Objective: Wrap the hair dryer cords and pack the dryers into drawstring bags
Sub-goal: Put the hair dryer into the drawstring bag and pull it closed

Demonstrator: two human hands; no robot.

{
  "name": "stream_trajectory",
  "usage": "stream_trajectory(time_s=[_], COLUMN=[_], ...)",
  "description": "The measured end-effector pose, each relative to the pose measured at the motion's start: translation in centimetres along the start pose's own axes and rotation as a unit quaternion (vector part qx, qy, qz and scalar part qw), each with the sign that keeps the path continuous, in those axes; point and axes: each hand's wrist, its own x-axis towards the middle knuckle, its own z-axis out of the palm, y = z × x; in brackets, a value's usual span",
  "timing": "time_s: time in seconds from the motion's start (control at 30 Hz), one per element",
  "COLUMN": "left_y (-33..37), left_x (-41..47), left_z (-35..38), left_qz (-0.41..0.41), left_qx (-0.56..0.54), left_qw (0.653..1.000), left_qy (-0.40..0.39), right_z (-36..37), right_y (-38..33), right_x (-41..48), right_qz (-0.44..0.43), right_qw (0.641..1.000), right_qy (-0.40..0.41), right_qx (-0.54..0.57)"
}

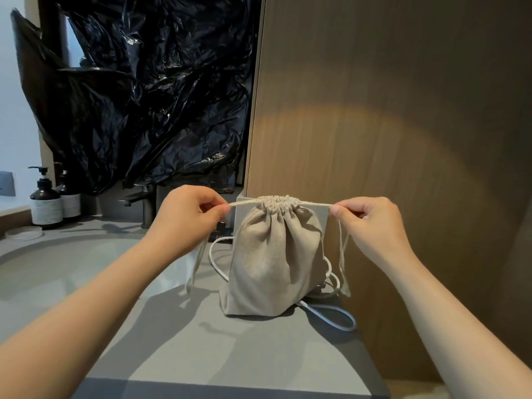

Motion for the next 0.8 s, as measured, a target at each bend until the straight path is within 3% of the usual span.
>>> stream_trajectory(time_s=[0.1, 0.27, 0.4, 0.57, 0.67, 0.8], left_y=[0.1, 1.0, 1.8, 3.5, 4.2, 4.1], left_x=[-0.9, -2.1, -3.5, -5.3, -5.6, -5.1], left_z=[0.4, 1.5, 1.6, 2.4, 3.4, 4.4], left_qz=[-0.026, -0.09, -0.165, -0.185, -0.171, -0.191], left_qx=[-0.019, -0.114, -0.247, -0.337, -0.332, -0.387], left_qw=[0.998, 0.987, 0.951, 0.909, 0.918, 0.898], left_qy=[-0.048, -0.068, -0.089, -0.158, -0.133, -0.088], right_z=[0.0, -0.7, -0.8, -0.6, -0.5, -0.3], right_y=[-0.3, -0.4, 0.5, 1.1, 0.9, 1.0], right_x=[-0.5, -2.1, -4.7, -6.7, -8.0, -9.7], right_qz=[0.019, 0.035, 0.085, 0.15, 0.171, 0.189], right_qw=[0.996, 0.99, 0.97, 0.952, 0.935, 0.923], right_qy=[-0.035, -0.098, -0.171, -0.185, -0.224, -0.221], right_qx=[0.074, 0.096, 0.15, 0.193, 0.217, 0.251])
